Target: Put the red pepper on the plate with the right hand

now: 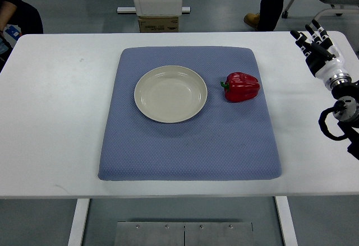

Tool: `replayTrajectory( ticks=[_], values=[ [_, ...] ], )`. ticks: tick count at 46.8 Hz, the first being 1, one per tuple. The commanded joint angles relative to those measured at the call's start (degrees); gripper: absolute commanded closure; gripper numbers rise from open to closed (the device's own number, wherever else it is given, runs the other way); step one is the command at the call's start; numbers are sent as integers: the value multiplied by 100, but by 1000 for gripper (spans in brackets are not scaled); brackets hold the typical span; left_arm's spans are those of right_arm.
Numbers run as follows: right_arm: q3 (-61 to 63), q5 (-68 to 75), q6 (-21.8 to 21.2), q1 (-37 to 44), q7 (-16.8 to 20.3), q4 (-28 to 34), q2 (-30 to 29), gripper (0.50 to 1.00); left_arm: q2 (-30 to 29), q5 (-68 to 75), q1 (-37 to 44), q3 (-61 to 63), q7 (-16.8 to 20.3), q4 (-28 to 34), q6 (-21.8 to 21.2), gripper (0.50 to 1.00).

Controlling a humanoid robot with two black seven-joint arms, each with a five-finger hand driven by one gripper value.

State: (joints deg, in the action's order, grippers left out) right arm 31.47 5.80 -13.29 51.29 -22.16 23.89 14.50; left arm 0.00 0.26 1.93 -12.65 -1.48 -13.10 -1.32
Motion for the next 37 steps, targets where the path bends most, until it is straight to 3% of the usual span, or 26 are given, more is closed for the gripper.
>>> replayTrajectory(
  ticks=[1,9,15,20,26,31,37],
  values=[
    [0,0,-42,-5,-25,11,9,500,0,0,1,0,-2,0,0,500],
    [-26,-9,-86,-5,-86,10,9,500,0,0,1,0,-2,0,0,500],
    [-26,-17,-86,-102,-701,28,-8,500,0,0,-8,0,-2,0,0,500],
    [-53,-26,-199,-146,-834,54,27,500,0,0,1,0,-2,0,0,500],
    [-62,-35,-964,-155,-711,63,150,500,0,0,0,0,-2,0,0,500],
    [-237,-44,-1088,-129,-307,72,308,502,0,0,1,0,-2,0,0,500],
    [-772,-289,-1088,82,-201,168,642,505,0,0,1,0,-2,0,0,500]
  ],
)
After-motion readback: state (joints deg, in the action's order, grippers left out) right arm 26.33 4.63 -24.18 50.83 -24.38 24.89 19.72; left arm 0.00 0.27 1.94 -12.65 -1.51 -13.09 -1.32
